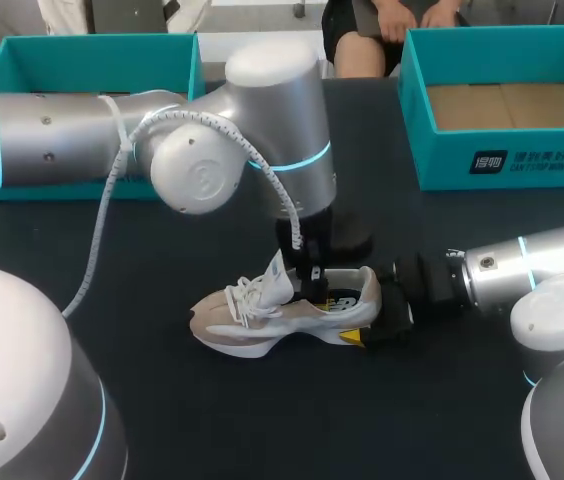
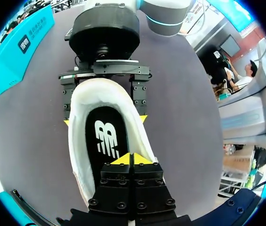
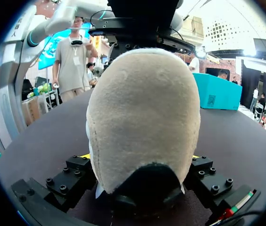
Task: Take the shoe out of the shoebox, open the shoe tongue, remove and reinsert the insole, then place the shoe into the shoebox
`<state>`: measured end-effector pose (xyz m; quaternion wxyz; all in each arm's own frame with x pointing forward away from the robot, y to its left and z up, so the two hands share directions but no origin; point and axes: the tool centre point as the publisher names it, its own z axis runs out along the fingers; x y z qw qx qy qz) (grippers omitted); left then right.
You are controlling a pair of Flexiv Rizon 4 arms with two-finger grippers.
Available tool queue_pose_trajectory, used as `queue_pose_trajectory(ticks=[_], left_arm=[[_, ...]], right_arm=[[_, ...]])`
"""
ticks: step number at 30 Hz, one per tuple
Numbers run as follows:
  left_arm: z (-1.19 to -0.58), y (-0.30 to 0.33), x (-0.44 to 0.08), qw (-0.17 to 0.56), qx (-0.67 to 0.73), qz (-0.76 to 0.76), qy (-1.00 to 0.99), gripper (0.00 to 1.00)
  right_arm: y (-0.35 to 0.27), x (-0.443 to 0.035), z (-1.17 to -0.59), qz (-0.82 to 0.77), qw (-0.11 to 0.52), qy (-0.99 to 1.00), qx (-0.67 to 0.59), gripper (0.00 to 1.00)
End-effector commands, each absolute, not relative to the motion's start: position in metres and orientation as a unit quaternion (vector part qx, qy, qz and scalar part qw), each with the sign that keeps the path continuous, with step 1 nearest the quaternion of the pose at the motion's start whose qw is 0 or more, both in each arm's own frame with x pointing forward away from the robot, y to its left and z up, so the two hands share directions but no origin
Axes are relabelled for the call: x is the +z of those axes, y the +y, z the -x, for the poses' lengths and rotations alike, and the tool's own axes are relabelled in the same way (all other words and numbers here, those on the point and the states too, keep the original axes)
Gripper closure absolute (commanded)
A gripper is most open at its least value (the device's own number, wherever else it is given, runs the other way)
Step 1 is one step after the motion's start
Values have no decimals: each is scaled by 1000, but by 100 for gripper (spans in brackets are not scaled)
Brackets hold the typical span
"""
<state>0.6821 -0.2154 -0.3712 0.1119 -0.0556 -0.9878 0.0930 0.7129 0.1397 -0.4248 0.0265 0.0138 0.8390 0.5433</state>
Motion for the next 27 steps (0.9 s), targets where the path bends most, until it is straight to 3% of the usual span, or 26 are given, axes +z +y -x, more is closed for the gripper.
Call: queue_pose_trajectory(ticks=[1,18,19,20,21,27], left_arm=[[-681,-216,-382,111,91,61,-988,100],[-670,-203,-402,75,87,84,-990,100],[-671,-203,-403,75,87,81,-990,89],[-672,-203,-403,72,88,81,-990,66],[-673,-203,-403,71,90,80,-990,58],[-677,-205,-411,51,93,73,-992,58]], right_arm=[[142,-427,-712,-14,27,840,542,100],[142,-427,-712,-14,27,840,542,100],[142,-427,-712,-14,27,840,542,100],[142,-427,-712,-14,27,840,542,100],[142,-427,-712,-14,27,840,542,100],[142,-427,-712,-14,27,840,542,100]])
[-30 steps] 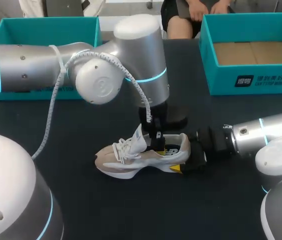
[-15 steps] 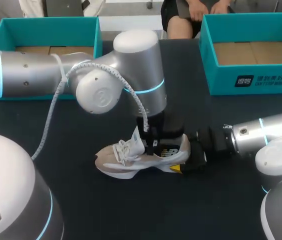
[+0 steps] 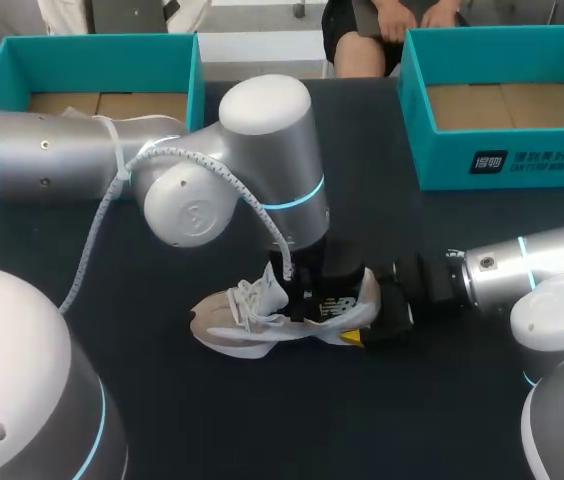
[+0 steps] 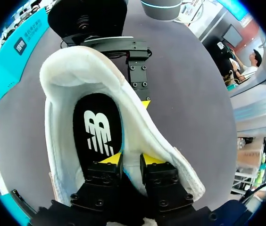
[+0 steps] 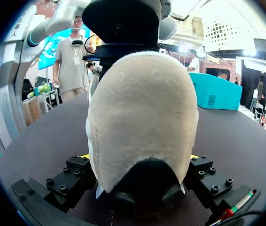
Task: Take the shoe out of the shoebox, open the shoe tongue, remove and reinsert the insole, then place the shoe into the shoebox
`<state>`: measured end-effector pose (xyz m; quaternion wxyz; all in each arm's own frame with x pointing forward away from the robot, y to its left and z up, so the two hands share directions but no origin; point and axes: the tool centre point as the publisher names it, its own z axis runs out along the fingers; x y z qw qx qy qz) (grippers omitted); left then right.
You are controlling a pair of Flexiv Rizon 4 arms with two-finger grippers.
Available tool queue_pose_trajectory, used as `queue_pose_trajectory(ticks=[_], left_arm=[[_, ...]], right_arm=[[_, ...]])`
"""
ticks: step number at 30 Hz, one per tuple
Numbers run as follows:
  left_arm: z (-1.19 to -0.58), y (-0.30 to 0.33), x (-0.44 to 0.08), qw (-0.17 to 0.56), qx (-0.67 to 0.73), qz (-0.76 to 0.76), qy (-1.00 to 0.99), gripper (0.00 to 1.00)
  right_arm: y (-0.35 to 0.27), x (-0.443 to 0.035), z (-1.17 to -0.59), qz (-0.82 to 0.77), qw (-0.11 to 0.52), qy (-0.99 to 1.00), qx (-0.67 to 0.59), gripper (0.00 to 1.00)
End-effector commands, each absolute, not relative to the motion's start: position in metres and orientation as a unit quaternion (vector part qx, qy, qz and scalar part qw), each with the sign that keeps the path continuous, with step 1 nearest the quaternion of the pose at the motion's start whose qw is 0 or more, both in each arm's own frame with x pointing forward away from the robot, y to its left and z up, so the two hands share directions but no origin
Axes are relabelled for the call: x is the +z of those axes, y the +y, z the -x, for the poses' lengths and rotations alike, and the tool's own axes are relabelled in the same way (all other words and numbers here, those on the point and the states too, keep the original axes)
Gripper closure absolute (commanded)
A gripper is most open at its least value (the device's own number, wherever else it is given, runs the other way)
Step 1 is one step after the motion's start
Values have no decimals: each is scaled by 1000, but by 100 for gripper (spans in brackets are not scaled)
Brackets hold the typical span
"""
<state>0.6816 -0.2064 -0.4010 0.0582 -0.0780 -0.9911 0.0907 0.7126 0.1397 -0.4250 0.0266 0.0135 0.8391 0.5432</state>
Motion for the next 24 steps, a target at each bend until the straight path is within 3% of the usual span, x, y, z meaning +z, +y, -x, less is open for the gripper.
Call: queue_pose_trajectory(ticks=[1,5,11,12,13,24], left_arm=[[-678,-206,-414,46,89,68,-993,58],[-677,-207,-424,31,87,65,-994,58],[-683,-208,-432,24,91,55,-994,80],[-685,-208,-433,24,92,54,-994,95],[-686,-208,-434,18,95,53,-994,100],[-695,-192,-399,12,121,20,-992,100]], right_arm=[[142,-427,-712,-14,27,840,542,100],[142,-427,-712,-14,27,840,542,100],[142,-427,-712,-14,27,840,542,100],[142,-427,-712,-14,27,840,542,100],[142,-427,-712,-14,27,840,542,100],[142,-427,-712,-14,27,840,542,100]])
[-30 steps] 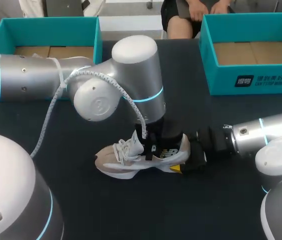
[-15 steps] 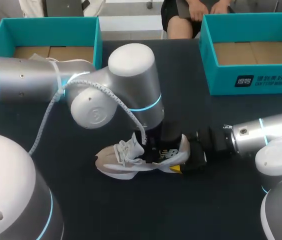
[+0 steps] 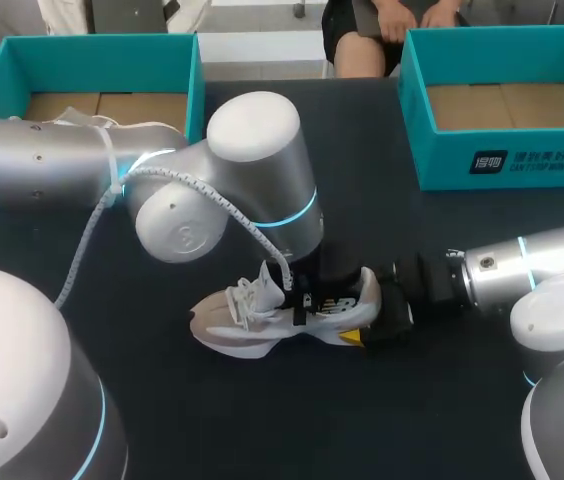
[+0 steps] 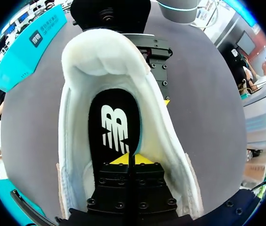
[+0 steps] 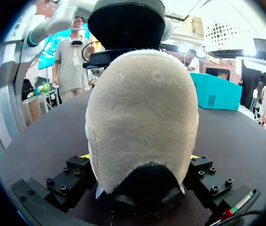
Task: Take the shoe out of the shoebox, open the shoe tongue, remove and reinsert the insole, then place the shoe into the shoebox
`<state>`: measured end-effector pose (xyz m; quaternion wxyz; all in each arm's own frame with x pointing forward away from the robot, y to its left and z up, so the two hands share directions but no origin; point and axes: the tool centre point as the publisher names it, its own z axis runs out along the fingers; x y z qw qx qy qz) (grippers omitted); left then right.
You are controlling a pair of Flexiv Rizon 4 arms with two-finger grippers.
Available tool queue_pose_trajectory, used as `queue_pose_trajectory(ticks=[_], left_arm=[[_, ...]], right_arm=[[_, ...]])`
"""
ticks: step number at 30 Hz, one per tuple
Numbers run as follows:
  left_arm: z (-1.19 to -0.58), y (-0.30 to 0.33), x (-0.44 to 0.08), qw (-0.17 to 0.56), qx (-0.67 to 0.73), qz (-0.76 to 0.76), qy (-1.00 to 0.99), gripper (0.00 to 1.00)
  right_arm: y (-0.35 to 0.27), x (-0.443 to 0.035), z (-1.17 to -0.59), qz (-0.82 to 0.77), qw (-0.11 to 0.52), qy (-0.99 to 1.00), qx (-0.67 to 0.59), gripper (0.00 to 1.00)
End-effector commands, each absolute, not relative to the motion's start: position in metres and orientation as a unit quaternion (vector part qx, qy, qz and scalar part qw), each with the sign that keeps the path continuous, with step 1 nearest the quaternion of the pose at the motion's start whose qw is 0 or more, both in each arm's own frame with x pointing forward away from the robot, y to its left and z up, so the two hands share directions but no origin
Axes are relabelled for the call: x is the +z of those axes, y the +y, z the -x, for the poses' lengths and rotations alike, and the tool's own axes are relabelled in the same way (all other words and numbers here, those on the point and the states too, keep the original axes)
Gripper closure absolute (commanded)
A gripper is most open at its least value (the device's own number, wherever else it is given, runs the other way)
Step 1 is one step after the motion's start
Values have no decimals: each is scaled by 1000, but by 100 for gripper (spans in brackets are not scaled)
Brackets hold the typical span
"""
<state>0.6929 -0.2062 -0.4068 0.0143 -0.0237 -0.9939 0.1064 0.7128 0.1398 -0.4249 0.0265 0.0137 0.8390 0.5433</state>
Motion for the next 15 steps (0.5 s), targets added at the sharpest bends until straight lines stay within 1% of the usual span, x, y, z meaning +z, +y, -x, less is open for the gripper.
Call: queue_pose_trajectory(ticks=[1,15], left_arm=[[-696,-190,-393,15,123,18,-992,100],[-701,-174,-344,36,165,4,-986,100]], right_arm=[[142,-427,-712,-14,27,840,542,100],[142,-427,-712,-14,27,840,542,100]])
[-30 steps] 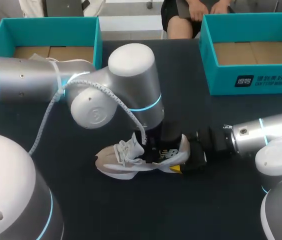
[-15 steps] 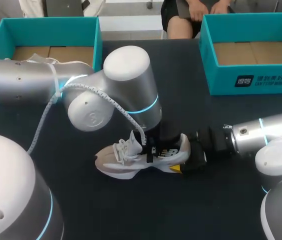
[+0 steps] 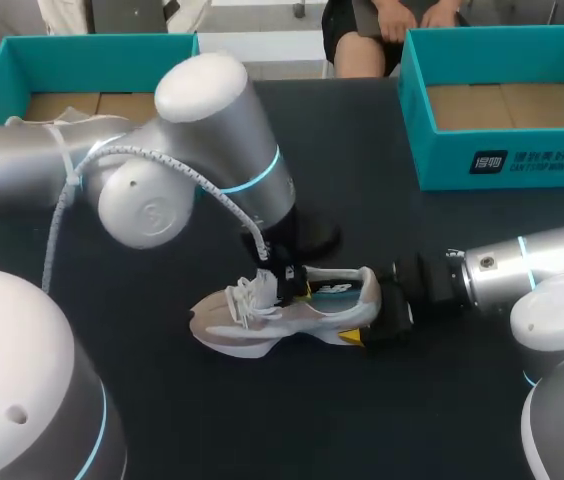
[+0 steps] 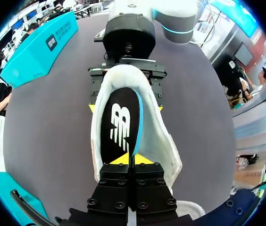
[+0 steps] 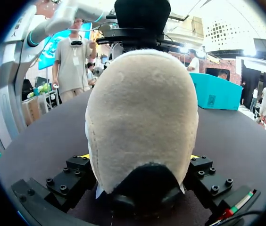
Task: Take the shoe out of the shoebox, open the shoe tongue, remove and reinsert the insole, then place the shoe into the shoebox
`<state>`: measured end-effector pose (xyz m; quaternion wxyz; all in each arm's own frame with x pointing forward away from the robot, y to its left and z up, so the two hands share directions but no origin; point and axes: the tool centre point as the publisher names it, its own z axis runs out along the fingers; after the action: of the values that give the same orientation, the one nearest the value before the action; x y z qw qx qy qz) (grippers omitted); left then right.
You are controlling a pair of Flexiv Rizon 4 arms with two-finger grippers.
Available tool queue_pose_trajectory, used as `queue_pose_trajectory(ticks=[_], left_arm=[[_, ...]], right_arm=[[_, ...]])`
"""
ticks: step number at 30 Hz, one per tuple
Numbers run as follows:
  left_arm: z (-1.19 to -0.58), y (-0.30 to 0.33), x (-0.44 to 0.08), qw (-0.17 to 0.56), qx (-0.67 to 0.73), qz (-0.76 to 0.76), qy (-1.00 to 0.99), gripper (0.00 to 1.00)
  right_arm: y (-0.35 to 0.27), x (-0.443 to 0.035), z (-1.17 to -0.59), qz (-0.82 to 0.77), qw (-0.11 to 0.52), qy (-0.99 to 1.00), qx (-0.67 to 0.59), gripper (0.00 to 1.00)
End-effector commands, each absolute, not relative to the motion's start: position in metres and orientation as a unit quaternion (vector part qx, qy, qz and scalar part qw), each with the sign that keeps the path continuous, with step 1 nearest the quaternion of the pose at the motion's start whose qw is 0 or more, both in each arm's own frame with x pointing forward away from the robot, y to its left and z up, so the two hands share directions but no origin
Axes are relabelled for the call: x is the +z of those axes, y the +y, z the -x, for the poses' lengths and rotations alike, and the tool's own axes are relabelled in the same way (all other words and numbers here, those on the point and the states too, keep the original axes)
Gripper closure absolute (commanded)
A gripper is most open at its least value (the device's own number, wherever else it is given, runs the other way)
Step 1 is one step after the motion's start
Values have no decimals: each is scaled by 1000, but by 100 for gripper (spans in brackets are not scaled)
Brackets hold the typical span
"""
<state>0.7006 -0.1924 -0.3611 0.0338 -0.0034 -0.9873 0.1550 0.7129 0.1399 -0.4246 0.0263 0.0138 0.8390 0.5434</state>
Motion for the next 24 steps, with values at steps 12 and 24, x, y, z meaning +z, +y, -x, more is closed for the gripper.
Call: queue_pose_trajectory(ticks=[12,24], left_arm=[[-705,-163,-317,55,212,-6,-976,100],[-699,-199,-299,47,251,-5,-967,100]], right_arm=[[142,-427,-712,-14,27,840,542,100],[142,-427,-712,-14,27,840,542,100]])
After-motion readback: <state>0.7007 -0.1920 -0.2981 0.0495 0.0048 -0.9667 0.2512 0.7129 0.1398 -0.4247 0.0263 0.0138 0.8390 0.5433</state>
